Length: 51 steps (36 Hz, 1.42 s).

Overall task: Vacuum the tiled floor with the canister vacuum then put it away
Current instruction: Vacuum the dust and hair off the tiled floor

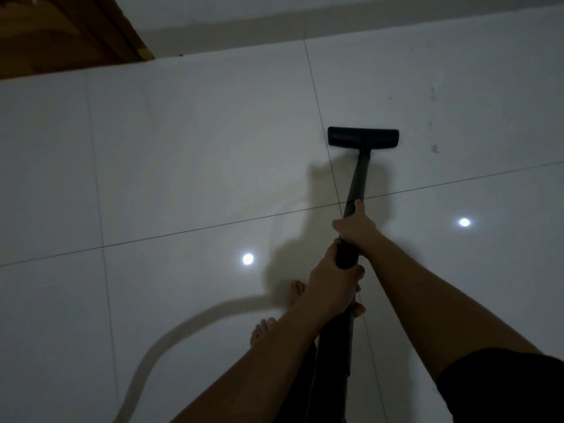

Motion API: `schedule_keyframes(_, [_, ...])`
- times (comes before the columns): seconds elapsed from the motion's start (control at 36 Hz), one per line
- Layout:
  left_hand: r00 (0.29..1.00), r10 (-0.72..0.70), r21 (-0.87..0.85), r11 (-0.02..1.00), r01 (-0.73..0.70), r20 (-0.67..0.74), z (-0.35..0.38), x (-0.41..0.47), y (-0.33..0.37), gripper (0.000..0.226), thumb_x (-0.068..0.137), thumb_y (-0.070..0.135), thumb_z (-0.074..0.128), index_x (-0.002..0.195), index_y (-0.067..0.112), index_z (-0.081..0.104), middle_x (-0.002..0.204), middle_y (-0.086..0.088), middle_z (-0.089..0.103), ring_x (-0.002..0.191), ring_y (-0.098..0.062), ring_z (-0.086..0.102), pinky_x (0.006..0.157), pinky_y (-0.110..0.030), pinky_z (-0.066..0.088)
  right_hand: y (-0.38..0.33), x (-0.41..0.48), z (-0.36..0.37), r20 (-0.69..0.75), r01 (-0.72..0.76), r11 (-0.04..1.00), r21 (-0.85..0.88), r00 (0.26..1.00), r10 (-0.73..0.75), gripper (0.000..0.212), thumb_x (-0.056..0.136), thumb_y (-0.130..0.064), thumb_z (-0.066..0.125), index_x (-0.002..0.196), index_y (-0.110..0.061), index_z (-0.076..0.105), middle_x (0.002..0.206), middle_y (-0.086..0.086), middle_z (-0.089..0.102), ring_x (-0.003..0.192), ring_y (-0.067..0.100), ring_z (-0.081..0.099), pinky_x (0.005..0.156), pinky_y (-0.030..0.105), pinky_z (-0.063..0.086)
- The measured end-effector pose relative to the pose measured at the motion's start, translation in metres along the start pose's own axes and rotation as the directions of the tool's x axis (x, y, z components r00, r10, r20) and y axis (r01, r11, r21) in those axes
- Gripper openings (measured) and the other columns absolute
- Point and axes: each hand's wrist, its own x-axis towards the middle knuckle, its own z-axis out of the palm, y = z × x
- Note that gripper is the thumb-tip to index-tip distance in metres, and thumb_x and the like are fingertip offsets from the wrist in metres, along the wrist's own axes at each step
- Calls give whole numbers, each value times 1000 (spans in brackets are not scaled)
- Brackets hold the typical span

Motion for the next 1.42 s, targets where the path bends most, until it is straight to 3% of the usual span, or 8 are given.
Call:
schedule_keyframes(0.28, [1000, 11, -9, 1000, -11, -16, 14, -26, -34, 54, 91, 8, 48, 140, 26, 37, 82, -5, 54, 62, -19, 53, 43, -25, 47, 38, -20, 10, -15, 13, 999, -41, 1000, -14, 78, 91, -12, 50, 152, -20, 2, 139, 23, 39, 101, 35, 58, 93, 44, 50])
schedule_keyframes(0.39, [999, -5, -39, 999, 3, -41, 26, -29, -45, 51, 91, 8, 48, 138, 25, 40, 83, -6, 53, 64, -19, 52, 44, -27, 46, 50, -26, 7, -14, 32, 999, -37, 999, -32, 77, 92, -12, 49, 152, -20, 2, 133, 26, 45, 84, 27, 53, 82, 38, 49])
schedule_keyframes(0.53, [999, 2, -56, 998, -5, -51, 39, -36, -56, 52, 90, 8, 49, 137, 26, 40, 83, -5, 54, 65, -19, 54, 43, -26, 47, 64, -36, 2, -7, 86, 993, -83, 996, -87, 72, 93, -12, 48, 152, -14, 7, 145, 21, 34, 92, 29, 57, 84, 36, 49])
schedule_keyframes(0.64, [998, 3, -63, 998, -8, -69, 45, -43, -64, 48, 91, 8, 49, 135, 25, 41, 81, -4, 53, 63, -17, 53, 42, -25, 47, 72, -44, 2, -16, 97, 995, -24, 995, -97, 74, 93, -12, 48, 153, -18, 4, 136, 24, 42, 60, 13, 48, 60, 27, 45])
schedule_keyframes(0.83, [996, 34, -19, 999, -36, -87, 53, -54, -68, 51, 92, 9, 50, 139, 24, 38, 89, -7, 55, 67, -17, 55, 45, -27, 52, 78, -56, -5, -30, 118, 993, -1, 993, -118, 75, 93, -11, 48, 153, -18, 3, 133, 24, 46, 59, 14, 50, 53, 23, 45])
schedule_keyframes(0.97, [996, 10, -54, 998, -15, -93, 64, -62, -71, 44, 91, 9, 49, 132, 25, 43, 92, -8, 56, 70, -19, 54, 47, -28, 49, 87, -61, -9, -18, 107, 992, -64, 994, -108, 76, 92, -8, 48, 152, -16, 4, 137, 24, 42, 69, 20, 55, 78, 33, 51])
schedule_keyframes(1.06, [996, -1, -67, 998, -5, -90, 65, -67, -76, 43, 91, 9, 49, 131, 24, 44, 94, -9, 55, 72, -20, 54, 47, -29, 49, 91, -63, -4, -7, 111, 986, -122, 994, -112, 76, 91, -8, 48, 152, -13, 4, 145, 21, 34, 98, 32, 60, 91, 38, 51])
schedule_keyframes(1.42, [988, 37, -43, 998, -44, -153, 28, -94, -106, 32, 92, 7, 47, 123, 15, 48, 84, -10, 52, 61, -16, 50, 34, -13, 42, 94, -92, 48, 53, 152, 983, -102, 988, -148, 64, 94, -9, 44, 149, -16, 14, 139, 21, 43, 123, 34, 48, 81, 29, 33])
